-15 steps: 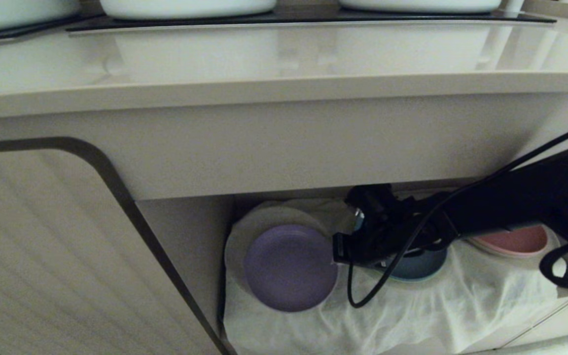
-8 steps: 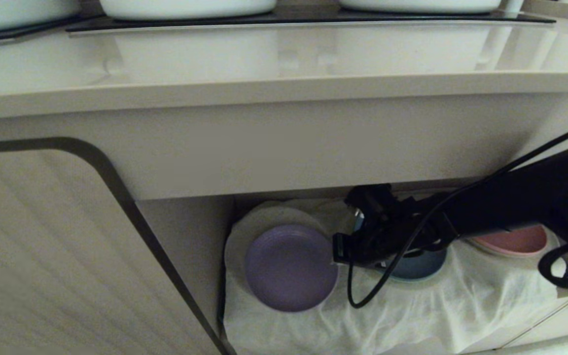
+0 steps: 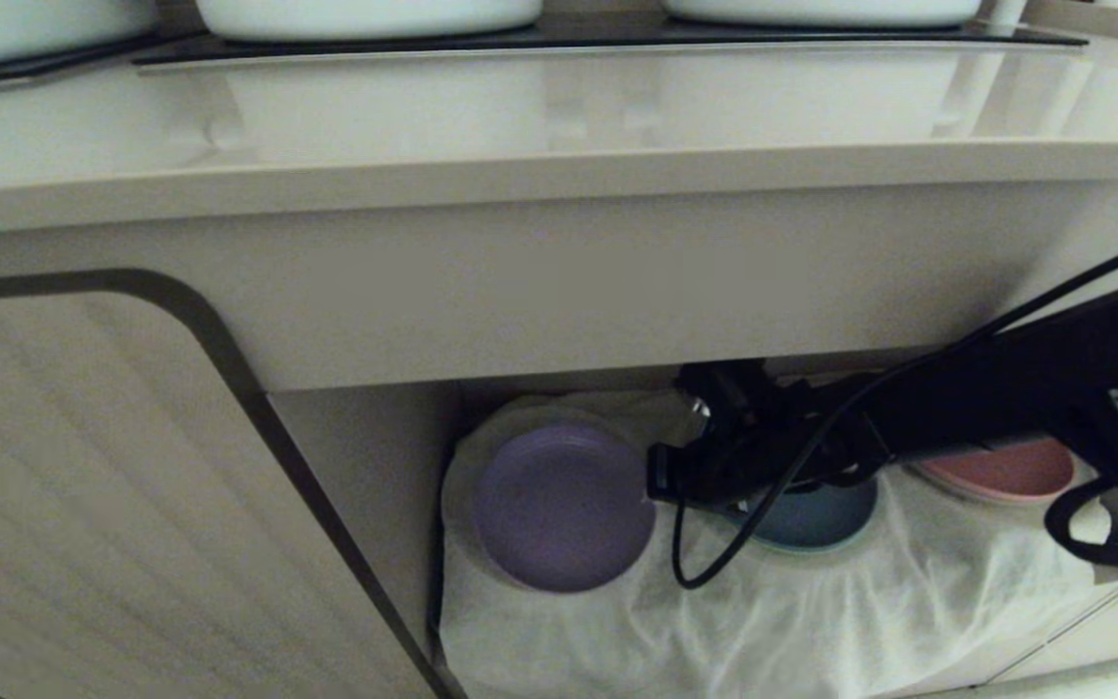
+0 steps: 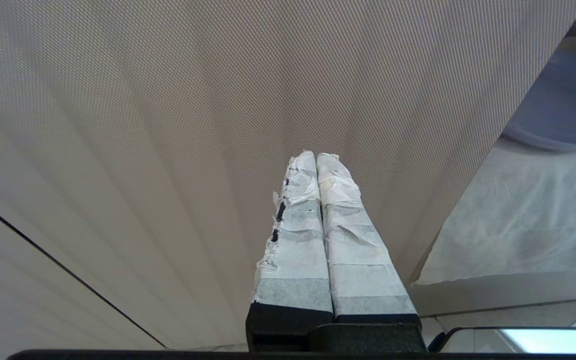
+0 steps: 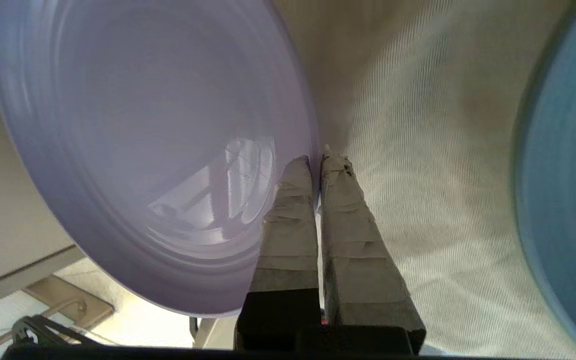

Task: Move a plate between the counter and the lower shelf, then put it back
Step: Put the plate in the cupboard

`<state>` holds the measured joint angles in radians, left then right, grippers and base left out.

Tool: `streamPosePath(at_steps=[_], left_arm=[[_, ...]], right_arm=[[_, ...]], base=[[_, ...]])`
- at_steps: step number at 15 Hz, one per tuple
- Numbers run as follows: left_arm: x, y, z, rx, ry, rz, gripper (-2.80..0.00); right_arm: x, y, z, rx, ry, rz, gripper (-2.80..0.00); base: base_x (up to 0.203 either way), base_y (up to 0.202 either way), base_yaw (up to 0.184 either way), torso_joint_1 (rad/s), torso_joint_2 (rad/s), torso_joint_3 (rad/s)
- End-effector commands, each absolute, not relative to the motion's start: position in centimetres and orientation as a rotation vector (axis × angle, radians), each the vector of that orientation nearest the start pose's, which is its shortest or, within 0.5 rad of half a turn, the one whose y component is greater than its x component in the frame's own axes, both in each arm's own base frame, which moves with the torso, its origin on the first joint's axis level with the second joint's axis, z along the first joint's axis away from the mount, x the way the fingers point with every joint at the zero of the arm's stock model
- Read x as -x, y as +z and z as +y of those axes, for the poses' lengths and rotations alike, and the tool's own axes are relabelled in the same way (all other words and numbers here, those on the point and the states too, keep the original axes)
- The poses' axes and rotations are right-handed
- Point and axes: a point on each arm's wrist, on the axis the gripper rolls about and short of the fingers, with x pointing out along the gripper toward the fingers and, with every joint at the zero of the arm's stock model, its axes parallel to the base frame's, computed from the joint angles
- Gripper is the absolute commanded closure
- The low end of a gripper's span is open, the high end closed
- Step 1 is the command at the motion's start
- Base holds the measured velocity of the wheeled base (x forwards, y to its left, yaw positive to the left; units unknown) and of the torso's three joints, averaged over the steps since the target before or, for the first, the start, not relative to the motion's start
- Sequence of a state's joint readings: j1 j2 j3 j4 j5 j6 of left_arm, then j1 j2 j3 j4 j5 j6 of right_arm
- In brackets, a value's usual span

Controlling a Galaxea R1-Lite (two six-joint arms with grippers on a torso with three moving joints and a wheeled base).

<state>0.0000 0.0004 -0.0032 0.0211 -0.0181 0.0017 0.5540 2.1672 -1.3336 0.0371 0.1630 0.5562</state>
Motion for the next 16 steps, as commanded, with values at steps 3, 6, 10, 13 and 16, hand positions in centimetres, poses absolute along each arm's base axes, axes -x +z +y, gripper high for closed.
streamPosePath(at_steps=[3, 6, 10, 13, 16], left_arm=[[2.31, 7.41, -0.04, -0.001, -0.018, 0.018, 0.00], [2.31, 7.41, -0.04, -0.001, -0.018, 0.018, 0.00], [2.31, 7.41, -0.04, -0.001, -0.018, 0.018, 0.00], [2.31, 7.41, -0.04, -0.001, -0.018, 0.018, 0.00], [2.31, 7.41, -0.04, -0.001, -0.018, 0.018, 0.00]], right_arm=[[-34.45, 8.65, 21.89, -0.327, 0.406, 1.035, 0.00], [-34.18, 8.55, 22.22, -0.321, 0.414, 1.036, 0.00], [-34.20, 8.46, 22.47, -0.328, 0.432, 1.007, 0.00], [-33.98, 8.23, 22.54, -0.324, 0.434, 1.014, 0.00], [-33.99, 8.30, 22.62, -0.323, 0.437, 1.011, -2.80]], base=[[0.000, 0.000, 0.000, 0.000, 0.00, 0.000], [0.000, 0.000, 0.000, 0.000, 0.00, 0.000], [0.000, 0.000, 0.000, 0.000, 0.00, 0.000], [0.000, 0.000, 0.000, 0.000, 0.00, 0.000], [0.000, 0.000, 0.000, 0.000, 0.00, 0.000]])
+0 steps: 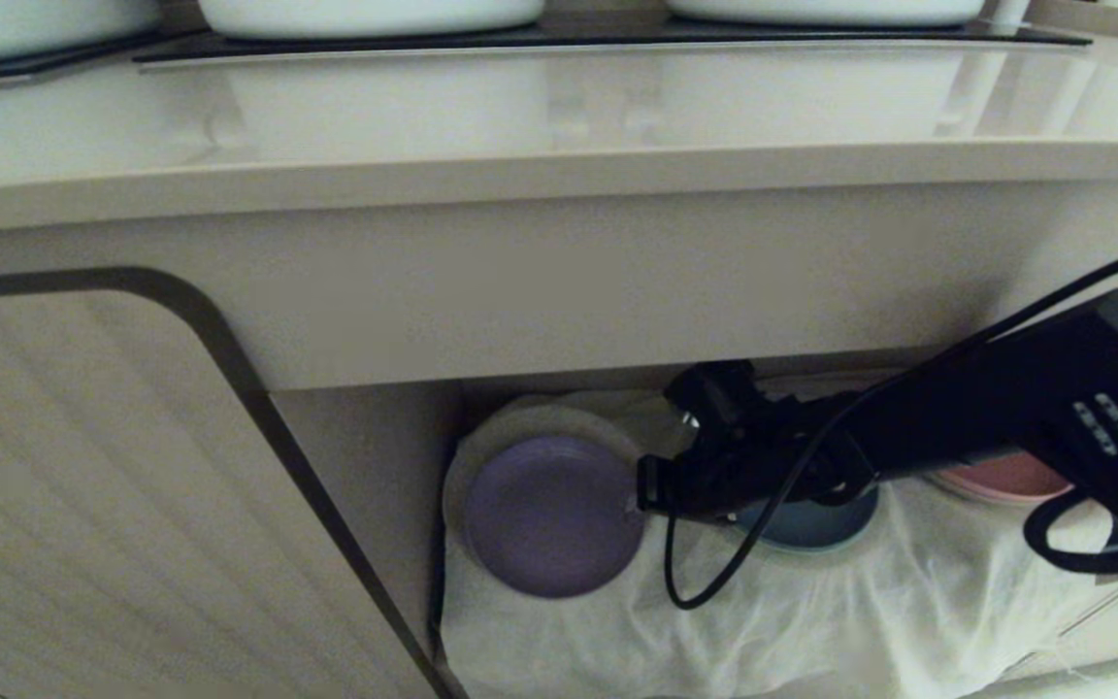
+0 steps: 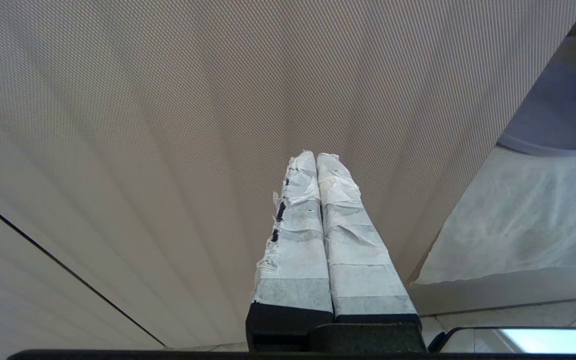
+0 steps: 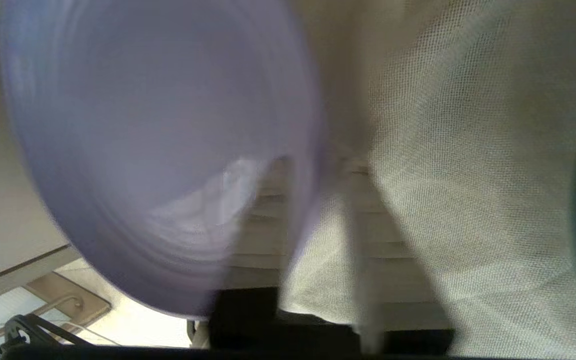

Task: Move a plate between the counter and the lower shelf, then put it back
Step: Put the plate in the cupboard

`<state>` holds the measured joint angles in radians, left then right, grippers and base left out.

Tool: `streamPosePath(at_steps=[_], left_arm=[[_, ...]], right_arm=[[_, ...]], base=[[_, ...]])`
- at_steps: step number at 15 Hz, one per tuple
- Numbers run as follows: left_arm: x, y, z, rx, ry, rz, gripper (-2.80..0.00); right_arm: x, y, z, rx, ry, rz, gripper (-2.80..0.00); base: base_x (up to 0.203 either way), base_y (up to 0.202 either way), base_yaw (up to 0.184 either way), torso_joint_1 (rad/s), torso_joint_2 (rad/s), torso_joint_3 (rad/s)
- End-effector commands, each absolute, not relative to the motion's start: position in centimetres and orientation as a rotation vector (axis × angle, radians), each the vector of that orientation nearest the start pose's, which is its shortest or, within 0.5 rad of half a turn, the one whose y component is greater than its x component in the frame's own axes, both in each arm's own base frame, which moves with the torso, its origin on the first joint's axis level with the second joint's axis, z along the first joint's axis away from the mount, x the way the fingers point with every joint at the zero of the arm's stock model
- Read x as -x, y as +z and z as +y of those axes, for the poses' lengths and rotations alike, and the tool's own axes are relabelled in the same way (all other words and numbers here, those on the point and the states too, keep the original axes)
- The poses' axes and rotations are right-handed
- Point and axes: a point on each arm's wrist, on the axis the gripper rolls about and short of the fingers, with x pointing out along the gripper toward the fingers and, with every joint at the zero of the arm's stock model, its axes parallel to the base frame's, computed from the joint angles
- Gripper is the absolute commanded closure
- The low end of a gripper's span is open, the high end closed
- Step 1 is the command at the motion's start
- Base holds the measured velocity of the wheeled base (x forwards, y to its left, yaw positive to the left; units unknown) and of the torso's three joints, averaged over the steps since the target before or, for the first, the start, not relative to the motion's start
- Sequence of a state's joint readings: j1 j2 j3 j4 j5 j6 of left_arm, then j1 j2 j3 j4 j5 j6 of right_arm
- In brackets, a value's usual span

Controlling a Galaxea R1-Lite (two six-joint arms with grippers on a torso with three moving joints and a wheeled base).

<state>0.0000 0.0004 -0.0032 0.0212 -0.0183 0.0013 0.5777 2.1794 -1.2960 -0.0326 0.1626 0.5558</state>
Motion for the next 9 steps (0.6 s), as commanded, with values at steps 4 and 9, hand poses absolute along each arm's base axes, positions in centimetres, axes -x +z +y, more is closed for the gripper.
streamPosePath(at_steps=[4, 9], left_arm=[[2.3, 7.4, 0.0, -0.001, -0.018, 0.018, 0.00], [2.3, 7.4, 0.0, -0.001, -0.018, 0.018, 0.00]], right_arm=[[-33.9, 8.5, 22.6, -0.323, 0.437, 1.007, -2.80], [-33.2, 9.8, 22.1, -0.318, 0.423, 0.989, -2.80]], base=[[0.000, 0.000, 0.000, 0.000, 0.00, 0.000], [0.000, 0.000, 0.000, 0.000, 0.00, 0.000]])
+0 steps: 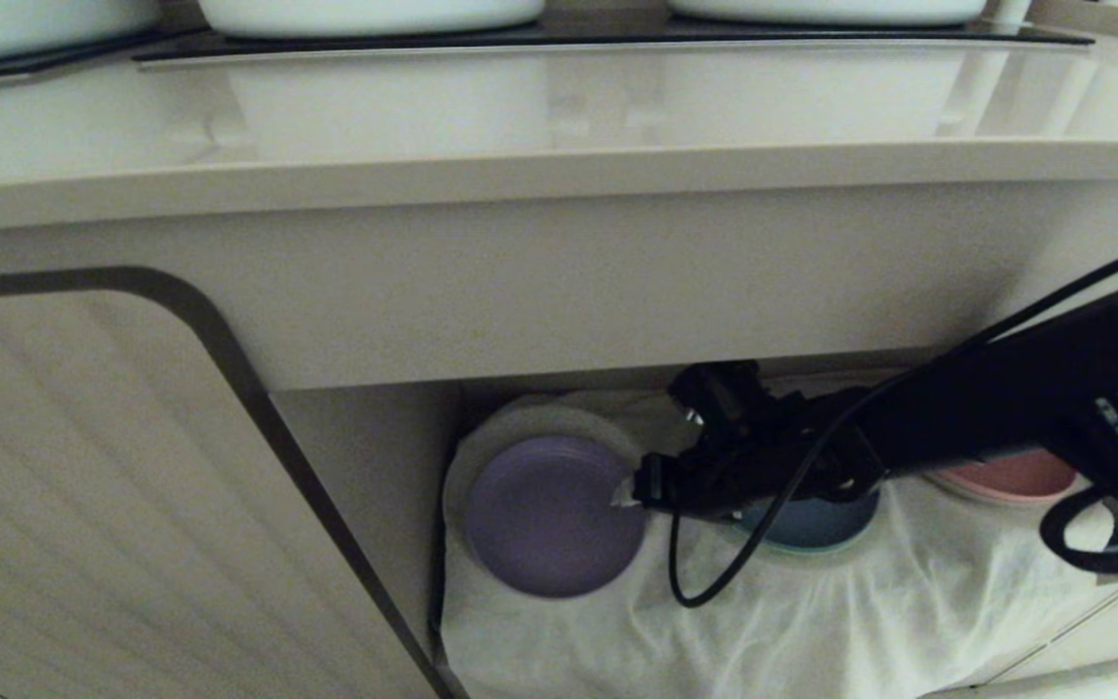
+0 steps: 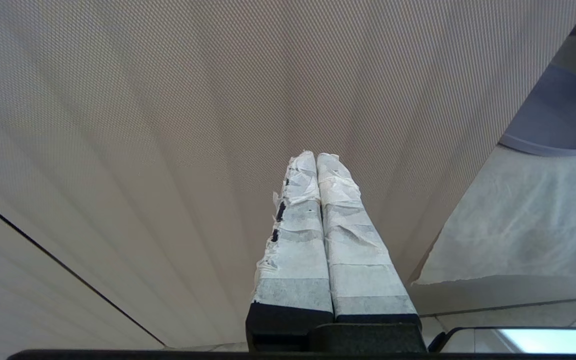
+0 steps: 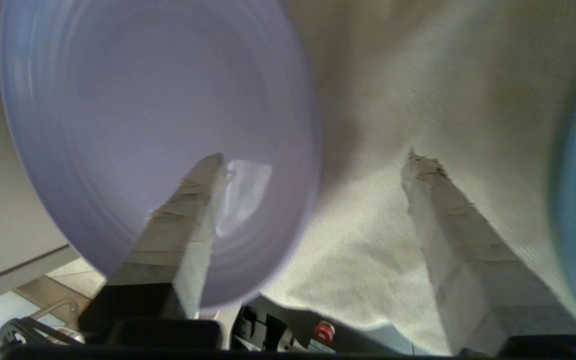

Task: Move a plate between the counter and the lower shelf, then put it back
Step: Put the plate in the cupboard

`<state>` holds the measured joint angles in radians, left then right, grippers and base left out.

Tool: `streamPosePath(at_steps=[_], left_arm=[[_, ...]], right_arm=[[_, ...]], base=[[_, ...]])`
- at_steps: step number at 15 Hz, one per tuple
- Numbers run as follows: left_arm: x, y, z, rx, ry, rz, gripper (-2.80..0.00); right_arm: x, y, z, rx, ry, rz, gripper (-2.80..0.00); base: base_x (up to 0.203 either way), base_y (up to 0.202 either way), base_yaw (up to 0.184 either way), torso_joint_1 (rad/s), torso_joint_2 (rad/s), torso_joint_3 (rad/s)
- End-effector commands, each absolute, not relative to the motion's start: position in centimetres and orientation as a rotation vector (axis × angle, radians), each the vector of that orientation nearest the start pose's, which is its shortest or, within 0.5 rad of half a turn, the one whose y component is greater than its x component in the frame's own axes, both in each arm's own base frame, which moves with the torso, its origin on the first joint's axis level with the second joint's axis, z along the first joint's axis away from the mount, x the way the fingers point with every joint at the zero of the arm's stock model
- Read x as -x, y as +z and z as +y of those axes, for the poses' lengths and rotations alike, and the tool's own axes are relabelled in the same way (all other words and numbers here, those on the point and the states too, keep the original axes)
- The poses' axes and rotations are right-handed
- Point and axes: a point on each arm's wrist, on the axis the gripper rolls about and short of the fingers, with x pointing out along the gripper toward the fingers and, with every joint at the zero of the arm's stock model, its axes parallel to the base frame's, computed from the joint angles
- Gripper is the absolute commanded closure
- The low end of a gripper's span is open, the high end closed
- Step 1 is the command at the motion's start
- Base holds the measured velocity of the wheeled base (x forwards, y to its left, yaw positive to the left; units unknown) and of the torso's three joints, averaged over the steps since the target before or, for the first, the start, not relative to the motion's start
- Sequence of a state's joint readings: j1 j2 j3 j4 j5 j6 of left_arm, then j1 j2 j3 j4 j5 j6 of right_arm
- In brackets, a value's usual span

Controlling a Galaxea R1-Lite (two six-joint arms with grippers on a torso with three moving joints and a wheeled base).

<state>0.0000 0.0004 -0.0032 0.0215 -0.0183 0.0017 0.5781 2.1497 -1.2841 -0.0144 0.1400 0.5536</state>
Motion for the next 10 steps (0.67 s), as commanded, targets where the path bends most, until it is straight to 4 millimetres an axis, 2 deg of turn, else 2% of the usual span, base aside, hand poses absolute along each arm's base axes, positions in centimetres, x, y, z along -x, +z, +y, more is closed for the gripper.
streamPosePath(at_steps=[1, 6, 10], left_arm=[[2.3, 7.4, 0.0, -0.001, -0.018, 0.018, 0.00], [2.3, 7.4, 0.0, -0.001, -0.018, 0.018, 0.00], [2.3, 7.4, 0.0, -0.001, -0.018, 0.018, 0.00]], right_arm=[[-32.9, 10.1, 21.8, -0.315, 0.422, 0.993, -2.80], [-30.9, 12.3, 20.5, -0.293, 0.401, 1.044, -2.80], [-28.4, 13.7, 19.0, -0.227, 0.403, 1.087, -2.80]], base=[[0.000, 0.000, 0.000, 0.000, 0.00, 0.000], [0.000, 0.000, 0.000, 0.000, 0.00, 0.000], [0.000, 0.000, 0.000, 0.000, 0.00, 0.000]])
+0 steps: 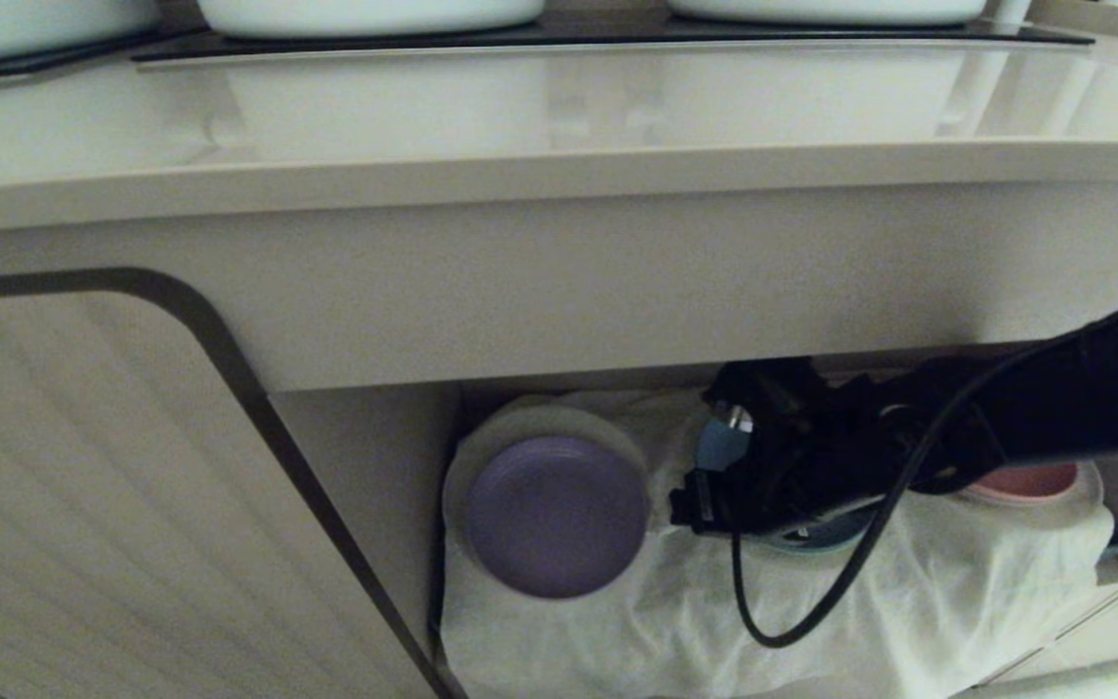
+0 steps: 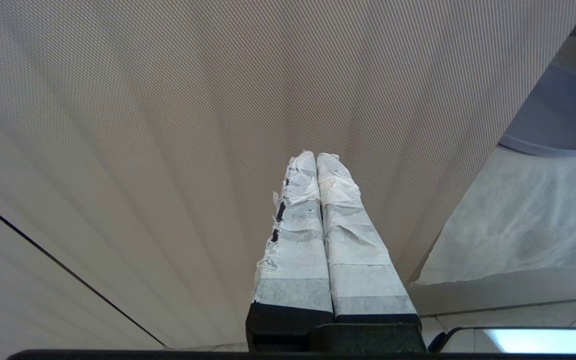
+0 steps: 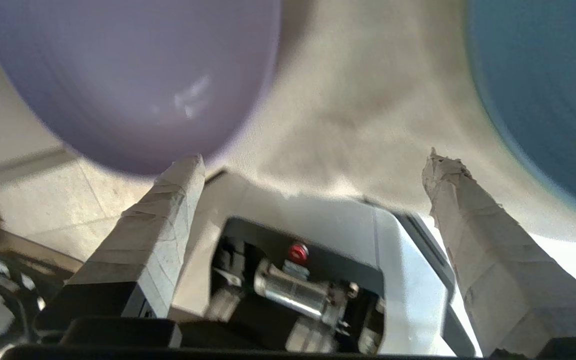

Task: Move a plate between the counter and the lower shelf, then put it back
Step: Put the plate in the cupboard, then pick up the plate in the cupboard

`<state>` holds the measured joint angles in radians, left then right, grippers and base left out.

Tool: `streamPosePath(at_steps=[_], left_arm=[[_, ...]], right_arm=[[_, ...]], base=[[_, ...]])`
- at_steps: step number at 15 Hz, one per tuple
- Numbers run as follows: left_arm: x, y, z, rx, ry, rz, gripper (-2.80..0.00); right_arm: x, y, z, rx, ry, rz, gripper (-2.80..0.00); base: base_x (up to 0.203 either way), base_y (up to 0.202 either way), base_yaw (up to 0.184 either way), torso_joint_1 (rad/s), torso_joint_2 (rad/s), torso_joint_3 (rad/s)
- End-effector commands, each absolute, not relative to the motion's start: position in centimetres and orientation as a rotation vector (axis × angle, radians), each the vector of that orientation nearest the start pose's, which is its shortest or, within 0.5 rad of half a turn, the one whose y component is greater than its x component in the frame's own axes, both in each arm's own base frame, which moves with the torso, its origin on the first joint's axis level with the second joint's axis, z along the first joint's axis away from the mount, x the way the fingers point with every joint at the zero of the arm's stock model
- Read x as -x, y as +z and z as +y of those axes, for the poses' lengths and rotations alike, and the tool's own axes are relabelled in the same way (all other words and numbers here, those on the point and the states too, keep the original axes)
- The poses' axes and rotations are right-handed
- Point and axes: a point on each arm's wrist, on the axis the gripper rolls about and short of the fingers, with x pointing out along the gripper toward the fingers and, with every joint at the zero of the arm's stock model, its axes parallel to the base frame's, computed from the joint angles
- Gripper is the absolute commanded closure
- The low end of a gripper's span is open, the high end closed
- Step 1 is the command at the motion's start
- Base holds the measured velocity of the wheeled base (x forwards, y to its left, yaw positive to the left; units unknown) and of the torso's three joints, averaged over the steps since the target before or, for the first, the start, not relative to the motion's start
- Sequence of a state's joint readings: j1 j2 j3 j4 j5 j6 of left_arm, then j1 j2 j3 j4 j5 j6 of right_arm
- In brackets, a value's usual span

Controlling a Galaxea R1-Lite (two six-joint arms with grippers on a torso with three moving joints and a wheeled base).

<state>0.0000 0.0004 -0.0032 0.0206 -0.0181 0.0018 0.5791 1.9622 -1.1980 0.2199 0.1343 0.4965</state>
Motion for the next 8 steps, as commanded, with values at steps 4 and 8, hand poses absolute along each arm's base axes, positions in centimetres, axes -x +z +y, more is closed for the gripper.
streamPosePath(at_steps=[4, 8], left_arm=[[2.3, 7.4, 0.0, -0.001, -0.018, 0.018, 0.00], [2.3, 7.4, 0.0, -0.001, -0.018, 0.018, 0.00]], right_arm=[[-25.2, 14.1, 17.1, -0.193, 0.406, 1.109, -2.80], [-22.5, 14.4, 15.4, -0.168, 0.402, 1.126, -2.80]], base=[[0.000, 0.000, 0.000, 0.000, 0.00, 0.000], [0.000, 0.000, 0.000, 0.000, 0.00, 0.000]])
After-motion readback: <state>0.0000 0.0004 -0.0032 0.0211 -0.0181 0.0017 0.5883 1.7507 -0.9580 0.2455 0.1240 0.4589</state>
